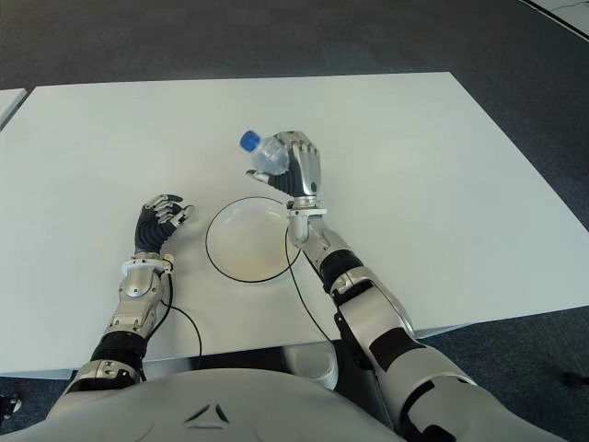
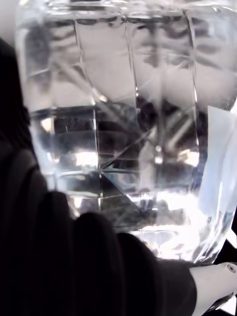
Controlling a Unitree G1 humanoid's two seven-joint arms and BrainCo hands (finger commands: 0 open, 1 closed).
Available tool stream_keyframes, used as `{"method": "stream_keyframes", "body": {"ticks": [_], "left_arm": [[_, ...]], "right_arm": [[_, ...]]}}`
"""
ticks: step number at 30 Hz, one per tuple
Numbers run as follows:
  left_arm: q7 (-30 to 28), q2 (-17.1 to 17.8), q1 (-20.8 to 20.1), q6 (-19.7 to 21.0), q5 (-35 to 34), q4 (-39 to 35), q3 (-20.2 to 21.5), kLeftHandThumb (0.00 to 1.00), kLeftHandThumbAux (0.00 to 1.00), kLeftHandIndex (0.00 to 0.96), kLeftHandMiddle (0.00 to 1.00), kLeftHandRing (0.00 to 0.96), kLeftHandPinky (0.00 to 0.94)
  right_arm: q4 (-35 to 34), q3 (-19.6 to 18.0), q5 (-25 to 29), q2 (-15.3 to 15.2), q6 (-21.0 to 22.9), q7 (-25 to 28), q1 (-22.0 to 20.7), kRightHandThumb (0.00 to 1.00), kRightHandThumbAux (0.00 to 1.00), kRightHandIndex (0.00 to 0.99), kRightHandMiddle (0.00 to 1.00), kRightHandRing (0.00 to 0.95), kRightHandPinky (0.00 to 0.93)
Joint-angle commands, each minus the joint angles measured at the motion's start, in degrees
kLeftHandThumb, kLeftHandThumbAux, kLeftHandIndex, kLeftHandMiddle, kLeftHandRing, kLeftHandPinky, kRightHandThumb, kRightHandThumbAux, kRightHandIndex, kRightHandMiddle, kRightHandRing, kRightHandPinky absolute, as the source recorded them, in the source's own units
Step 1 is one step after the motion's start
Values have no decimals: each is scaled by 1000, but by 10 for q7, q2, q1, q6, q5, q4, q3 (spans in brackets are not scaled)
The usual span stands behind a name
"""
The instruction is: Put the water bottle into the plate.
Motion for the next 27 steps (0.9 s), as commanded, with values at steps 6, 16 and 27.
{"method": "stream_keyframes", "body": {"ticks": [6,16,27], "left_arm": [[8,-8,25,44,6,24,-2,709,716,433,606,591,558],[8,-9,28,42,2,23,1,709,715,433,605,589,555],[2,-11,29,42,-6,20,4,708,715,432,602,581,553]], "right_arm": [[-47,38,-18,-26,-48,103,24,703,725,438,885,879,864],[-68,79,-43,-49,-21,240,29,704,724,438,877,871,861],[-167,86,-25,-68,103,504,56,703,725,439,867,860,855]]}}
